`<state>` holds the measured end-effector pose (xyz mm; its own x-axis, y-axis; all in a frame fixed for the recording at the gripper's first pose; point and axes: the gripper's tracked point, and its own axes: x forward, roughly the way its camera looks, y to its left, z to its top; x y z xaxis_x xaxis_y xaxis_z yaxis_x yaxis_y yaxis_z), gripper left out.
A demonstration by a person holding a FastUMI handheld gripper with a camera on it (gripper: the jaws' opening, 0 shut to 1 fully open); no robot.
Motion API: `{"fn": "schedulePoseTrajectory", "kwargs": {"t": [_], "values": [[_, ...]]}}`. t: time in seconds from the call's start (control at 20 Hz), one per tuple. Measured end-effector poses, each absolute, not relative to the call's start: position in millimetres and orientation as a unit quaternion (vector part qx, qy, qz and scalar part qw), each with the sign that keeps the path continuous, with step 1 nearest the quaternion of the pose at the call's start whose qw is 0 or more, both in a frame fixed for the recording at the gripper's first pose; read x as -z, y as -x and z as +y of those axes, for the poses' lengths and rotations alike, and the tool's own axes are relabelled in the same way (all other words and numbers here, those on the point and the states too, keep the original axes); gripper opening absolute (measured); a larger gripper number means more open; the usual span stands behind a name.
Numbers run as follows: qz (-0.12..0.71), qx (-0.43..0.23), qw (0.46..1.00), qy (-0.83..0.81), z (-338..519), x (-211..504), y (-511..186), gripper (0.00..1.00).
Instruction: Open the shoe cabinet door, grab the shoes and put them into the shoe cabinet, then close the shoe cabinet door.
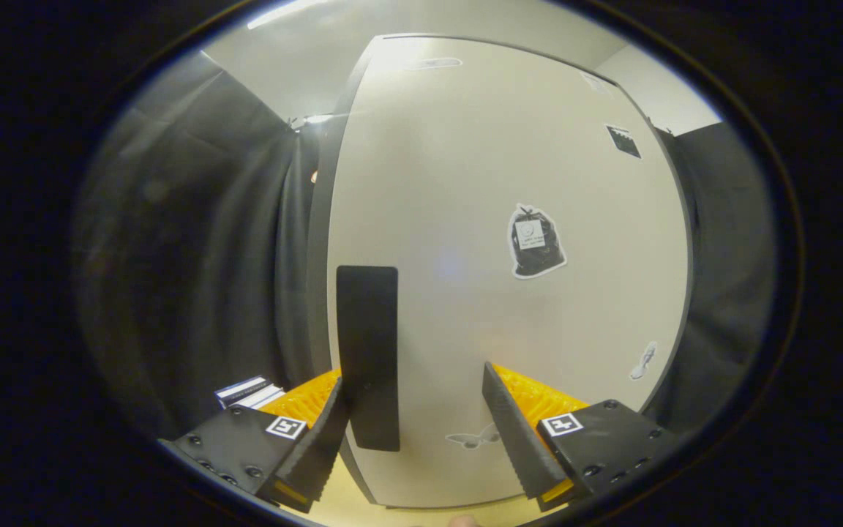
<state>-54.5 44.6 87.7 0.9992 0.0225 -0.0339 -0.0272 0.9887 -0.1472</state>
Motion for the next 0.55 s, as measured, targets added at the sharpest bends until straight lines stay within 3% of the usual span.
{"fn": "schedulePoseTrajectory", "kwargs": {"t": [0.55], "values": [[0.027,-0.019,0.996,0.087,48.0,-77.8,60.9,1.0]]}}
